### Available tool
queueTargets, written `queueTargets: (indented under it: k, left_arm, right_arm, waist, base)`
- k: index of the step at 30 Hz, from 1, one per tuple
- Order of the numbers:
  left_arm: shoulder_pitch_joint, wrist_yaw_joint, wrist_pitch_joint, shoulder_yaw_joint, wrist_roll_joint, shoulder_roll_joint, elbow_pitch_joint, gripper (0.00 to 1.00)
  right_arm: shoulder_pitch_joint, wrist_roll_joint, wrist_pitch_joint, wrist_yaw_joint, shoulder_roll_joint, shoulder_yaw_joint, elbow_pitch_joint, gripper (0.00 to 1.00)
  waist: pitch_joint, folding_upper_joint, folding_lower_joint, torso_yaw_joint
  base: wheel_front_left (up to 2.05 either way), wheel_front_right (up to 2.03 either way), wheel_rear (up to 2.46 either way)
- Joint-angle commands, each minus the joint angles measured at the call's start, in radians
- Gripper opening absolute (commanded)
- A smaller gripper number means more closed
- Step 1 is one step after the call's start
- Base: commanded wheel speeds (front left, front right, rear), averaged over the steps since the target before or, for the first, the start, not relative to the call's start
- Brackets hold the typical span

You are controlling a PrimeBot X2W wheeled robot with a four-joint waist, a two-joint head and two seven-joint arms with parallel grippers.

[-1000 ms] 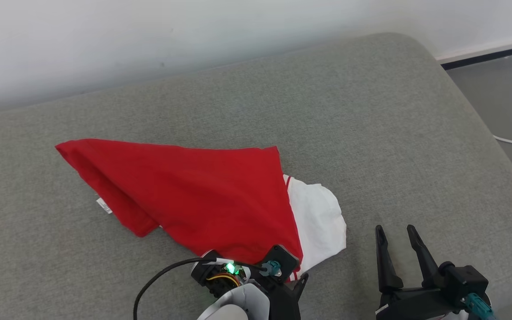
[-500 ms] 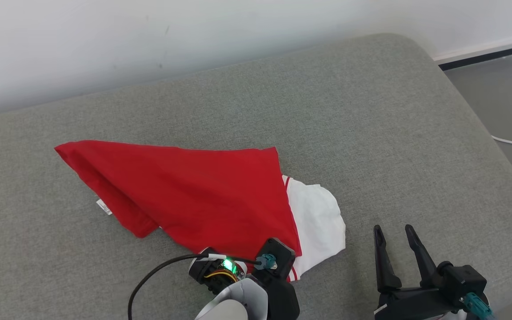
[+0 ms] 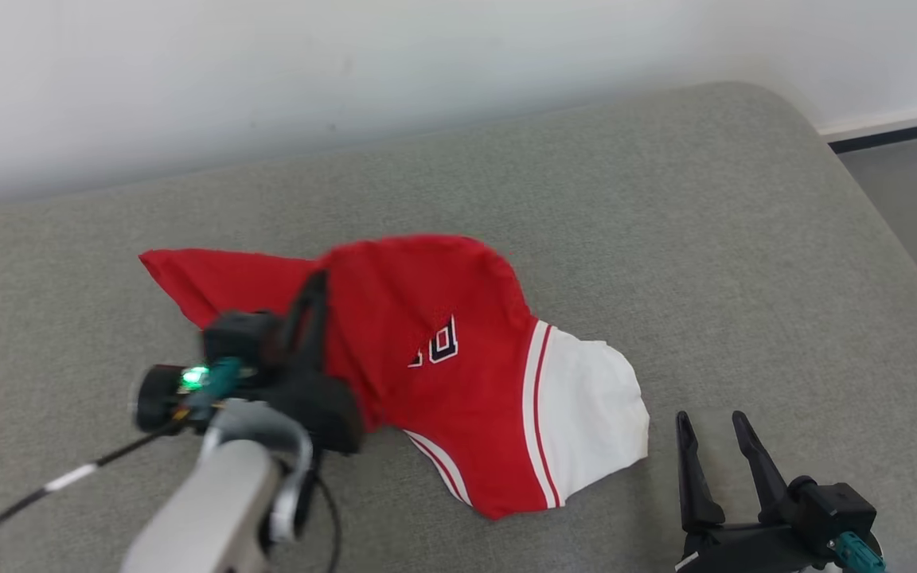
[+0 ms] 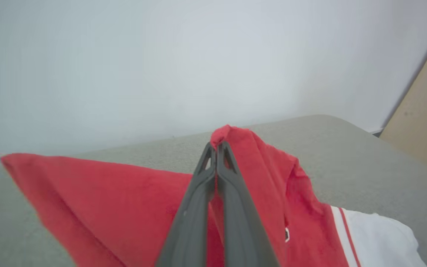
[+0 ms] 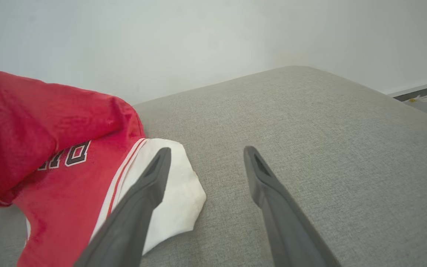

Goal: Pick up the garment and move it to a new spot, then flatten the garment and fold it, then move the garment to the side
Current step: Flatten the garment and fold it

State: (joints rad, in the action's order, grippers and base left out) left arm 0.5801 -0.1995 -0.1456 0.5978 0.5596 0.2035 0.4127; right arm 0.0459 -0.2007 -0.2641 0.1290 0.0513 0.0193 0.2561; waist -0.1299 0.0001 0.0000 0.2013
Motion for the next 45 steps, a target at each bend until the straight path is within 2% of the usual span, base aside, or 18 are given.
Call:
queueTargets:
  k: [1,6,14,19,25,32,39,40,45]
  left_arm:
    - [-0.03,-0.011,-0.011,-0.035,0.021,0.042,-0.029,0.0]
    - [-0.042,-0.012,0.013,-0.11,0.04,0.166,-0.099,0.0]
    - [-0.089,-0.028,0.082,-0.185,0.091,0.294,-0.208,0.0]
    - [-0.145,-0.038,0.115,-0.188,0.119,0.3,-0.254,0.0]
    - [-0.19,-0.051,0.112,-0.196,0.15,0.29,-0.281,0.0]
    - [-0.278,-0.093,0.09,-0.227,0.165,0.305,-0.293,0.0]
    - [-0.441,-0.128,0.009,-0.235,0.191,0.259,-0.299,0.0]
    - [-0.473,-0.136,-0.011,-0.232,0.198,0.239,-0.279,0.0]
    - [-0.487,-0.138,-0.061,-0.227,0.175,0.221,-0.193,0.0]
  right_arm:
    - [-0.008,0.005,-0.001,0.004,-0.002,-0.002,-0.002,1.0]
    - [-0.01,0.01,-0.001,0.004,-0.002,-0.004,-0.001,1.0]
    - [-0.016,0.013,-0.001,0.004,-0.002,-0.008,0.001,1.0]
    - [-0.003,0.005,0.009,0.004,-0.002,-0.034,0.043,1.0]
    - [0.08,-0.001,0.084,0.004,-0.002,-0.094,0.091,1.0]
    - [0.106,-0.018,0.076,0.004,-0.002,-0.117,0.099,1.0]
    - [0.064,-0.002,0.06,0.004,-0.002,-0.049,0.099,1.0]
    - [0.055,0.004,0.062,0.004,-0.002,-0.025,0.092,1.0]
    - [0.042,0.022,0.073,0.004,-0.002,0.016,0.066,1.0]
  waist:
    - [0.014,-0.0001,0.0,-0.022]
    - [0.025,-0.0001,0.0,-0.04]
    - [0.038,-0.0001,0.0,-0.048]
    - [0.035,-0.0001,0.0,-0.053]
    - [0.021,-0.0001,0.0,-0.073]
    - [0.014,-0.0001,0.0,-0.091]
    - [0.008,-0.0001,0.0,-0.118]
    - [0.008,-0.0001,0.0,-0.129]
    - [0.01,-0.0001,0.0,-0.147]
  base:
    - [0.0,0.0,0.0]
    - [0.0,0.0,0.0]
    - [0.0,0.0,0.0]
    - [0.0,0.0,0.0]
    - [0.0,0.0,0.0]
    - [0.0,0.0,0.0]
    - [0.0,0.0,0.0]
    - [0.0,0.0,0.0]
    - [0.0,0.0,0.0]
